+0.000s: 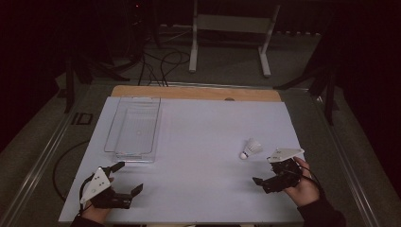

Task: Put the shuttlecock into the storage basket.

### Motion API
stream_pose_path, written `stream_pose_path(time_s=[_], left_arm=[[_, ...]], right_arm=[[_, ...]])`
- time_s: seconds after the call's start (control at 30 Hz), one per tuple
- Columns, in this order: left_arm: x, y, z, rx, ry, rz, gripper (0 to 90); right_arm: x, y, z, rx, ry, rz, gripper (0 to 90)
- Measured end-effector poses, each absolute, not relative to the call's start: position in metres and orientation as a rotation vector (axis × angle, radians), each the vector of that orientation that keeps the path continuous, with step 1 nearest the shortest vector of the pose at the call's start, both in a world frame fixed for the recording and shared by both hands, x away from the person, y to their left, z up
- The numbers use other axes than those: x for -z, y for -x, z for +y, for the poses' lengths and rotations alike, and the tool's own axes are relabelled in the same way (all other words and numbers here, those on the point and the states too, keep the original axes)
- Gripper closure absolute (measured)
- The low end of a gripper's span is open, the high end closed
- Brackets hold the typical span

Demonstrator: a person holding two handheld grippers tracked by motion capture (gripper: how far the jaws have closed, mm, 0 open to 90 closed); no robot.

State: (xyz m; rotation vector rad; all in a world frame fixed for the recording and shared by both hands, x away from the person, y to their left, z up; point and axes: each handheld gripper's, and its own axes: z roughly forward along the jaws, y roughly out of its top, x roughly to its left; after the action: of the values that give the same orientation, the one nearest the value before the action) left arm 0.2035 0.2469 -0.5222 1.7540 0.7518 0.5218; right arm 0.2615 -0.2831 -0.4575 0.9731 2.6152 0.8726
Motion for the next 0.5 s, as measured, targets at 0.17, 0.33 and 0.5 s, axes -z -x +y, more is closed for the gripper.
stream_pose_path(time_s=[0.17, 0.33, 0.5], left_arm=[[0.5222, -0.2037, 0.2473, -0.52, -1.752, 0.753, 0.1], [0.5222, -0.2036, 0.2471, -0.522, -1.752, 0.751, 0.1], [0.5222, -0.2036, 0.2472, -0.521, -1.752, 0.751, 0.1]], right_arm=[[0.4555, -0.267, -0.2817, -0.83, -0.959, 2.69, 7.8], [0.4554, -0.2704, -0.2796, -0.772, -0.952, 2.747, 7.8], [0.4578, -0.2704, -0.2766, -0.689, -0.927, 2.78, 7.7]])
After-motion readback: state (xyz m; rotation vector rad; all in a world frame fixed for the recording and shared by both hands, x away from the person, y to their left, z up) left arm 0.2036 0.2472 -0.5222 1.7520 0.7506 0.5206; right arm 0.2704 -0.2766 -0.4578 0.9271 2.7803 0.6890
